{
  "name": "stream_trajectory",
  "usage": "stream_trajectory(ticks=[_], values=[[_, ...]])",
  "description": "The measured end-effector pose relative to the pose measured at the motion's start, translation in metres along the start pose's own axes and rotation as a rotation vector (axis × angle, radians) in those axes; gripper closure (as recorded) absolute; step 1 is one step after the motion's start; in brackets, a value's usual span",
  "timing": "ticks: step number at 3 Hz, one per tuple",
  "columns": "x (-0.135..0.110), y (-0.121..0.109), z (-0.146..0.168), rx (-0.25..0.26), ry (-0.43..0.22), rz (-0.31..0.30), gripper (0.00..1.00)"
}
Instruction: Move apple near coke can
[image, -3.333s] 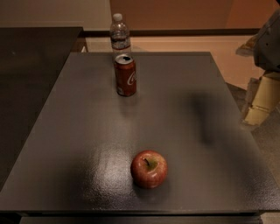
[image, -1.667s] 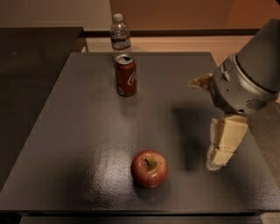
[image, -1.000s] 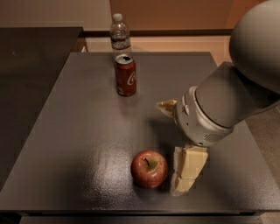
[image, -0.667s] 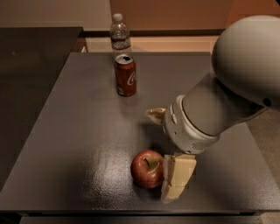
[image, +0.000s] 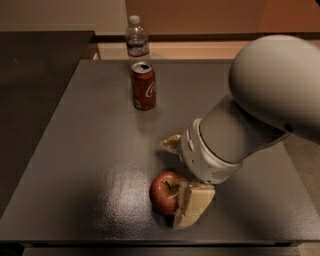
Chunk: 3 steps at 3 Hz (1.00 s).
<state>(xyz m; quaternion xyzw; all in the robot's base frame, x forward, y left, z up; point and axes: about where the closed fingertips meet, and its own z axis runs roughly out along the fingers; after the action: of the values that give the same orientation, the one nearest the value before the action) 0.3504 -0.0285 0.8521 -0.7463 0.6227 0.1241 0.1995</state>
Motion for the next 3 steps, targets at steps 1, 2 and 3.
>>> stream_trajectory(ticks=[1,2,3], values=[[0.002,-0.002,-0.001,0.002,-0.005,0.016,0.41],[0.002,-0.006,-0.007,0.011,-0.013,0.031,0.64],[0.0,-0.027,-0.024,0.054,0.008,0.07,0.88]])
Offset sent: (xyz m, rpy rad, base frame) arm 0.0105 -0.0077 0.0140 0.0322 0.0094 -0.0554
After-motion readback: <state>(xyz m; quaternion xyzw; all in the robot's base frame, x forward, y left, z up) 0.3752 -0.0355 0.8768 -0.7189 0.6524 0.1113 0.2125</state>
